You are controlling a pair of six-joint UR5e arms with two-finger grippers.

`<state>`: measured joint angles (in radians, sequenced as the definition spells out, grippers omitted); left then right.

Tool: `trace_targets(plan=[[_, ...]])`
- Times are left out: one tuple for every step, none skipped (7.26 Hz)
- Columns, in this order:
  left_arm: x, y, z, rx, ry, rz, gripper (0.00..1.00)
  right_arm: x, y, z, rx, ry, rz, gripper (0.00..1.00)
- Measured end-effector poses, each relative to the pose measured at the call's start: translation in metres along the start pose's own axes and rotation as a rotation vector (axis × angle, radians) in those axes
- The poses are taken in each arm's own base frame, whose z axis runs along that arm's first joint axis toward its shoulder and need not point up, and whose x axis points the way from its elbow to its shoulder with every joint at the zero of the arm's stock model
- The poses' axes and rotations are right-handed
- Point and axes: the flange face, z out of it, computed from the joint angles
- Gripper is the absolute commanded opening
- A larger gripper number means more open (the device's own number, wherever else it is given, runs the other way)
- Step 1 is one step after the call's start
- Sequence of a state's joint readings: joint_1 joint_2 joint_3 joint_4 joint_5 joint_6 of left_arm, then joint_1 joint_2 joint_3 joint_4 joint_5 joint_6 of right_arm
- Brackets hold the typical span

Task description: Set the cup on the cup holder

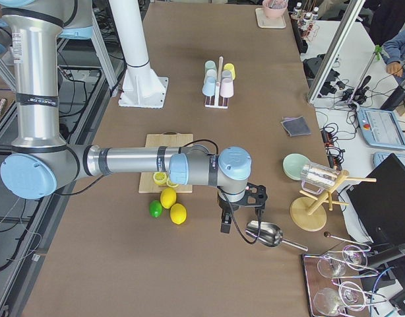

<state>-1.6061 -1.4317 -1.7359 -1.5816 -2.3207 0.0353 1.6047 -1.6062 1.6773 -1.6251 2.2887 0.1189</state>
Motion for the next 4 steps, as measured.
trace_targets(plan=[[0.001, -0.001, -0.001, 0.002, 0.000, 0.002, 0.98, 0.001, -0.001, 0.009, -0.017, 0.000, -0.012, 1.00], [0.001, -0.002, -0.001, 0.002, 0.002, 0.002, 0.98, 0.000, -0.001, 0.021, -0.043, -0.010, -0.018, 1.00], [0.001, -0.002, -0.001, 0.002, 0.003, 0.002, 0.98, -0.002, 0.000, 0.026, -0.052, -0.025, -0.022, 1.00], [0.001, -0.003, -0.001, 0.003, 0.005, 0.004, 0.98, -0.004, 0.000, 0.026, -0.053, -0.033, -0.024, 1.00]])
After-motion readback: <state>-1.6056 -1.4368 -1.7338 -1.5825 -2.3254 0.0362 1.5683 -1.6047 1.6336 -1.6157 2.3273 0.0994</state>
